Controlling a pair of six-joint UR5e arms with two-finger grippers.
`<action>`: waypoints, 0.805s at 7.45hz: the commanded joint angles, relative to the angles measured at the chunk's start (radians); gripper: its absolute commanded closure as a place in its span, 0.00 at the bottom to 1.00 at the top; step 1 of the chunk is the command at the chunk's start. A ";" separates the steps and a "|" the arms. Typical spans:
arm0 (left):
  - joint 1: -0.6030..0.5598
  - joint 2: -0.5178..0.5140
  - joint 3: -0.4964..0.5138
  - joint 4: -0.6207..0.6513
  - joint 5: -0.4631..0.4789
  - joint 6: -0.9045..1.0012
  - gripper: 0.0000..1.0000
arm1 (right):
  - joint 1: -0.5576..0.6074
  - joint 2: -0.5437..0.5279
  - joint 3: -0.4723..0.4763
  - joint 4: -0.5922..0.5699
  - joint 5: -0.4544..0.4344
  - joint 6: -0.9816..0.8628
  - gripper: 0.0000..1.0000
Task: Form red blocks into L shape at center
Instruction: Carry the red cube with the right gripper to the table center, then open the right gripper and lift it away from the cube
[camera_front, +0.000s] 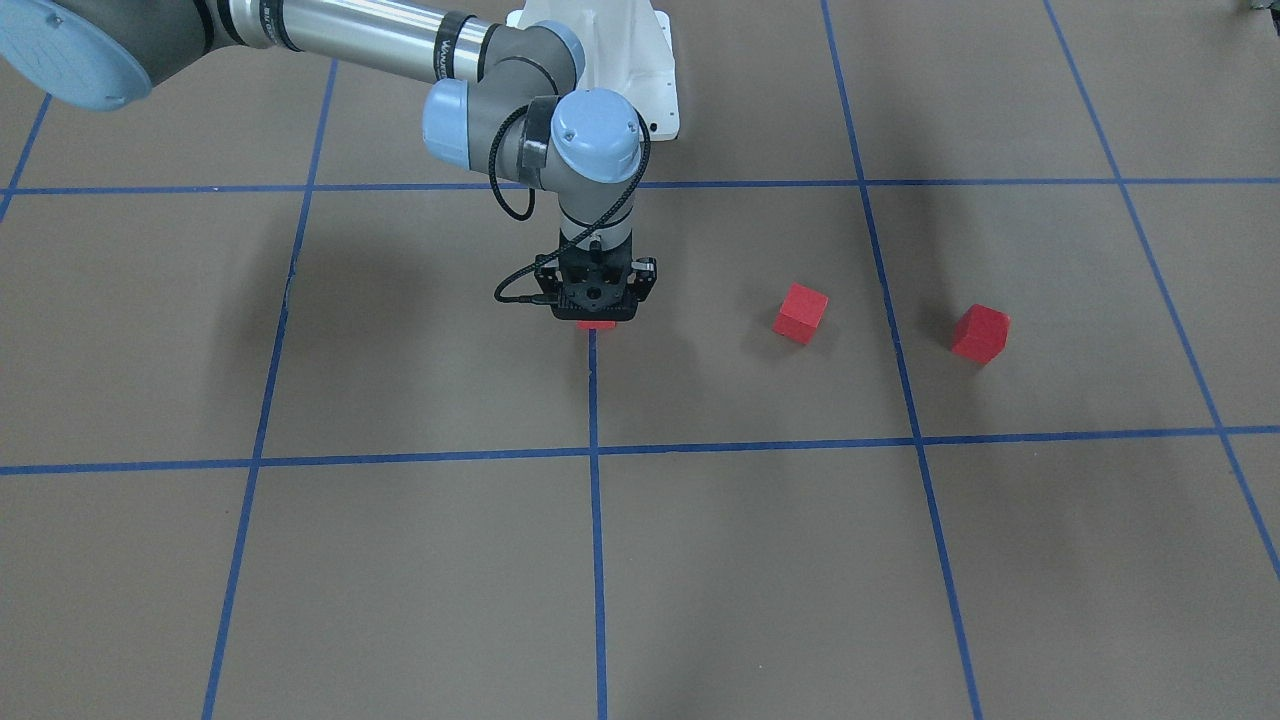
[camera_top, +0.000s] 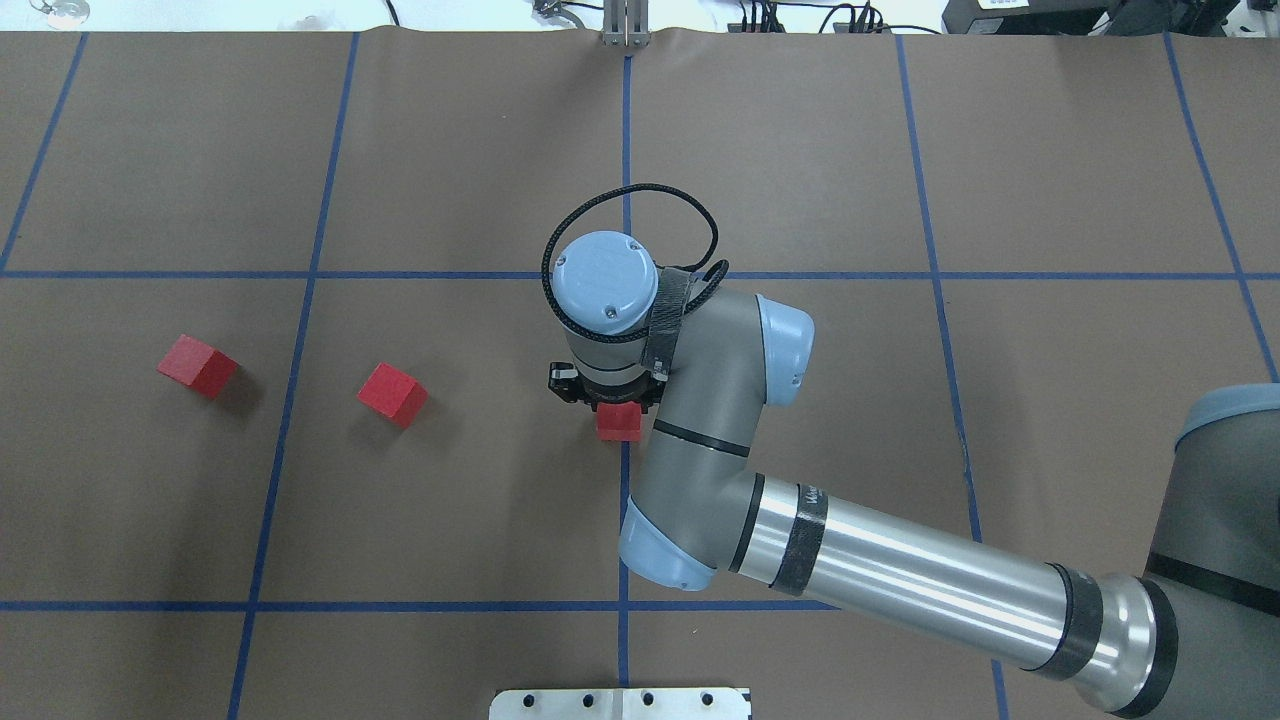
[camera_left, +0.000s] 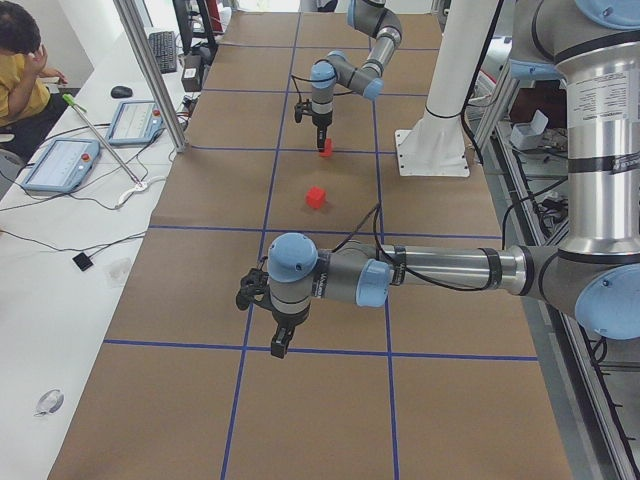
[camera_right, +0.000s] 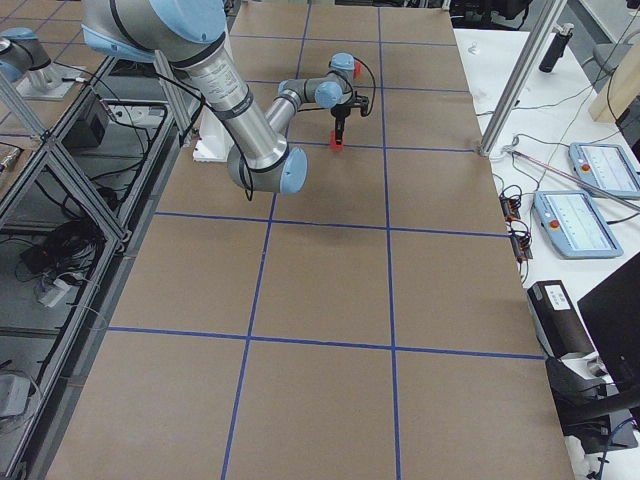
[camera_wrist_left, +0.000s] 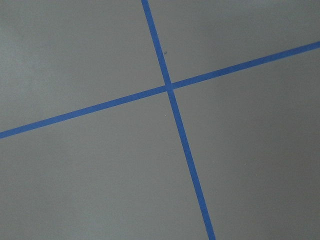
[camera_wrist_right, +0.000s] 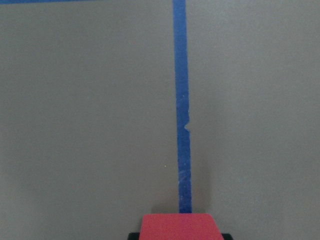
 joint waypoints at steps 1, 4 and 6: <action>-0.001 0.000 0.000 0.000 0.000 0.000 0.00 | -0.002 -0.002 0.000 0.001 -0.012 -0.004 0.02; 0.000 -0.005 -0.009 0.003 0.000 -0.008 0.00 | 0.049 -0.002 0.070 -0.006 0.001 -0.012 0.01; 0.000 -0.018 -0.011 -0.093 0.003 -0.006 0.00 | 0.192 -0.052 0.199 -0.087 0.094 -0.079 0.01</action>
